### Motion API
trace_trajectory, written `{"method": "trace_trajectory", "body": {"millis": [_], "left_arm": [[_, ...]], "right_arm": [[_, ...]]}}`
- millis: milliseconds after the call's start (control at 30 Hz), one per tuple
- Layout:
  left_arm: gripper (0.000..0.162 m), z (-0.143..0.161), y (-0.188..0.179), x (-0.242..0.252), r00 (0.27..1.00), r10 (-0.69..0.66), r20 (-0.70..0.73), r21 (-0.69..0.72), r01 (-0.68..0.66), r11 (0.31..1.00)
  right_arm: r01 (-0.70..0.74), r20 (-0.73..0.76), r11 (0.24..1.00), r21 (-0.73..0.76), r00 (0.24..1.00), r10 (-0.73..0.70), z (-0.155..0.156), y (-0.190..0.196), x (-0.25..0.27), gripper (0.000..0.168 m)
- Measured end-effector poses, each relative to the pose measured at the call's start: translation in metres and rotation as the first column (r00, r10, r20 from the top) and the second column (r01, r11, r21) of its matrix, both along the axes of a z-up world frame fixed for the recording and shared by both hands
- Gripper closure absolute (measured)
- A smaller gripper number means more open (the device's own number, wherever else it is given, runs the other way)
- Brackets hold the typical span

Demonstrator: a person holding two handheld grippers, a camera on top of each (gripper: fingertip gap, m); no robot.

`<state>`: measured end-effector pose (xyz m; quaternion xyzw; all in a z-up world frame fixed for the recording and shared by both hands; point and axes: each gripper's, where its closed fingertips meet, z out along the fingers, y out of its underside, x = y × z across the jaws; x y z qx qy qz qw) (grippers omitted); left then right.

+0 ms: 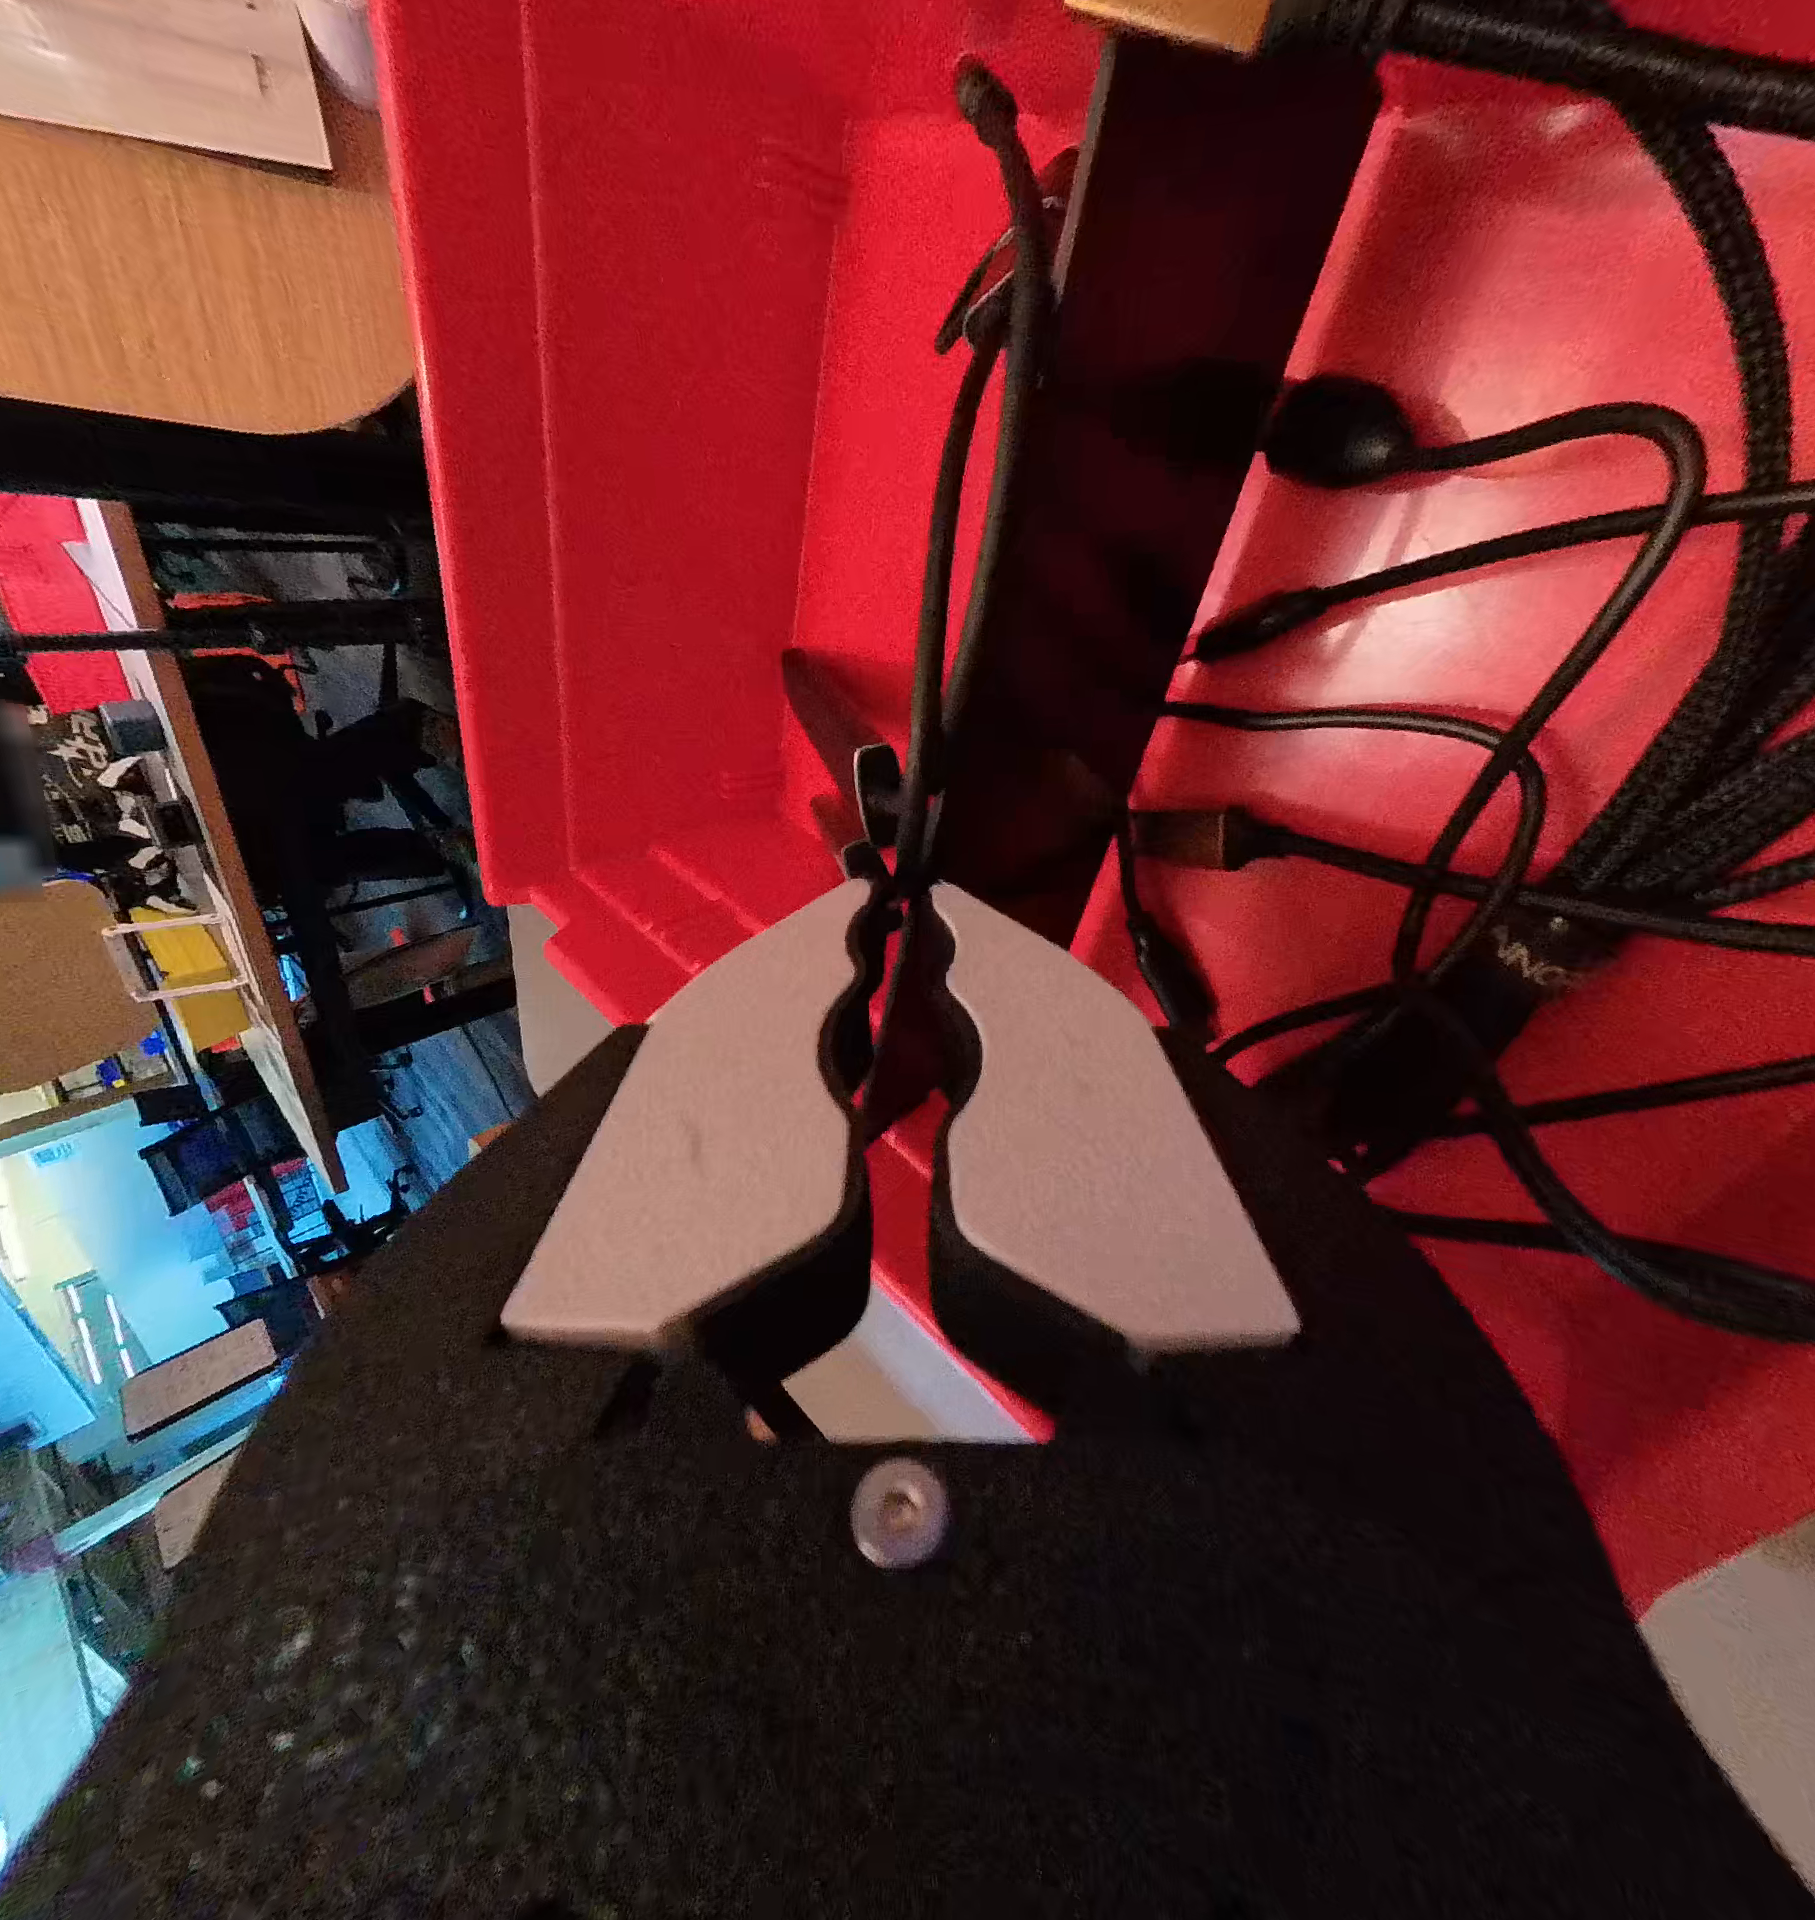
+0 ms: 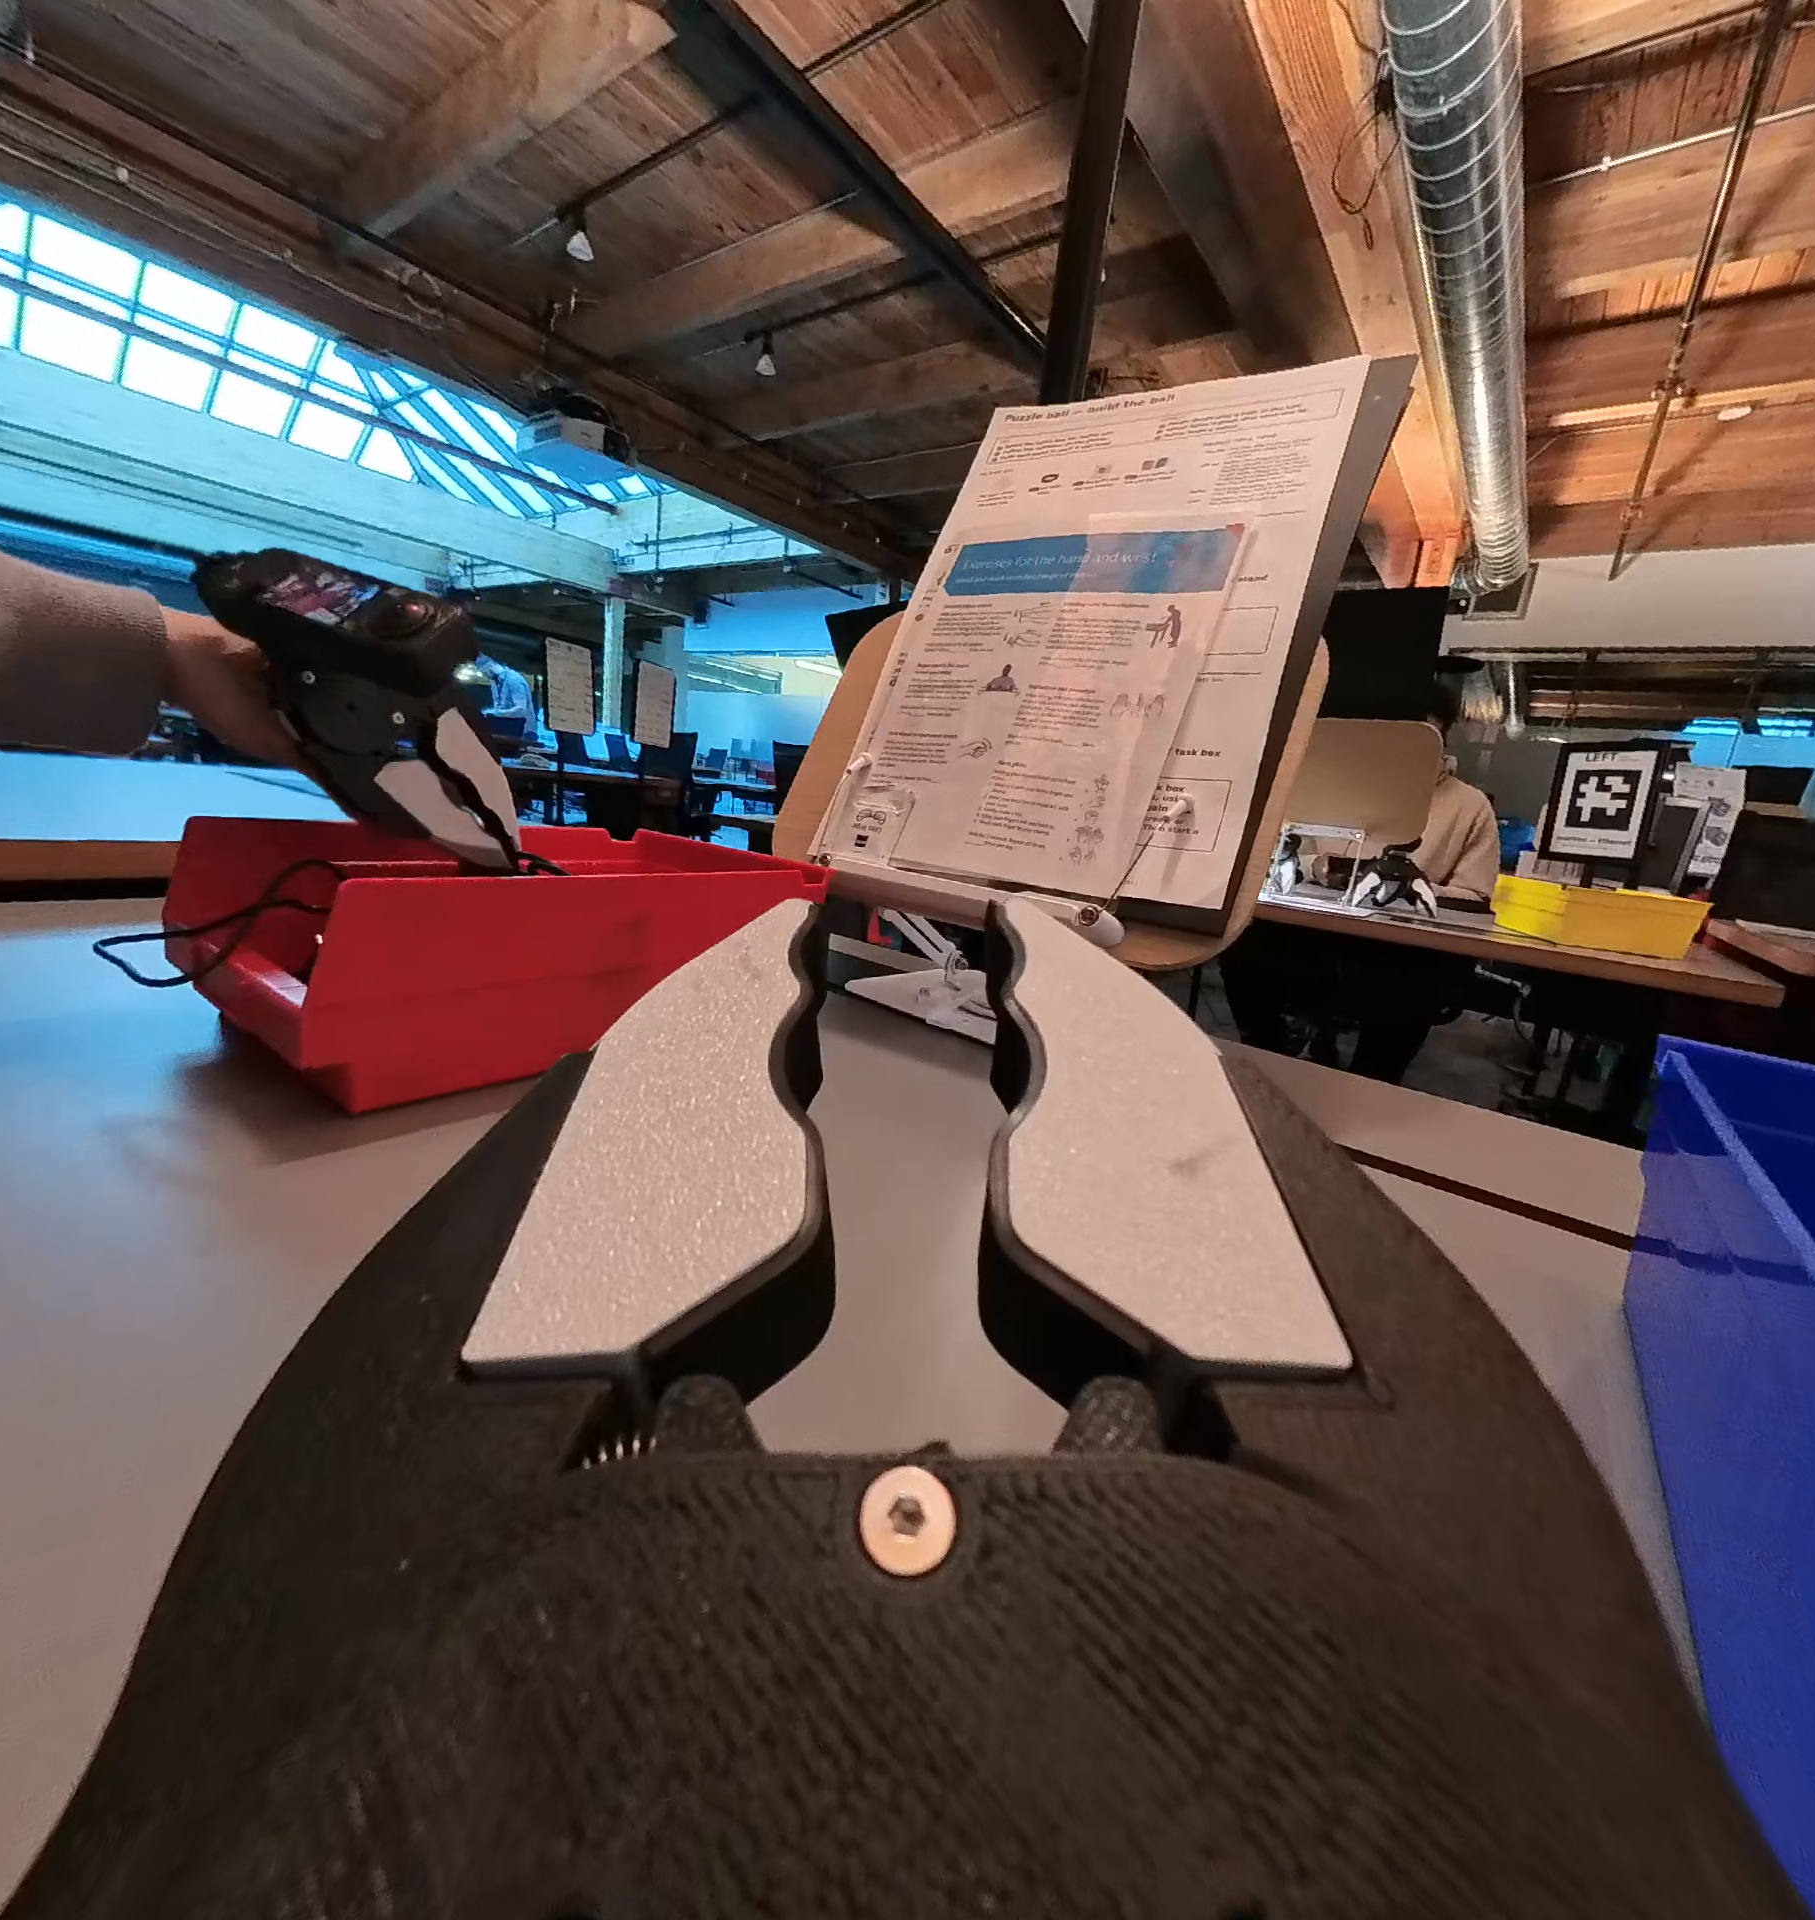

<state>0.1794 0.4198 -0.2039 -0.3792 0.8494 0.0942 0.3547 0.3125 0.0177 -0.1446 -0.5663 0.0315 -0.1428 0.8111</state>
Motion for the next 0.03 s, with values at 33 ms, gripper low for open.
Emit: {"method": "trace_trajectory", "body": {"millis": [33], "left_arm": [[0.162, 0.0044, 0.0026, 0.0001, 1.000, 0.012, 0.004, 0.012, -0.012, 1.000]], "right_arm": [[0.001, -0.001, 1.000, 0.004, 1.000, -0.001, 0.0004, -0.0007, 0.0003, 0.140]]}}
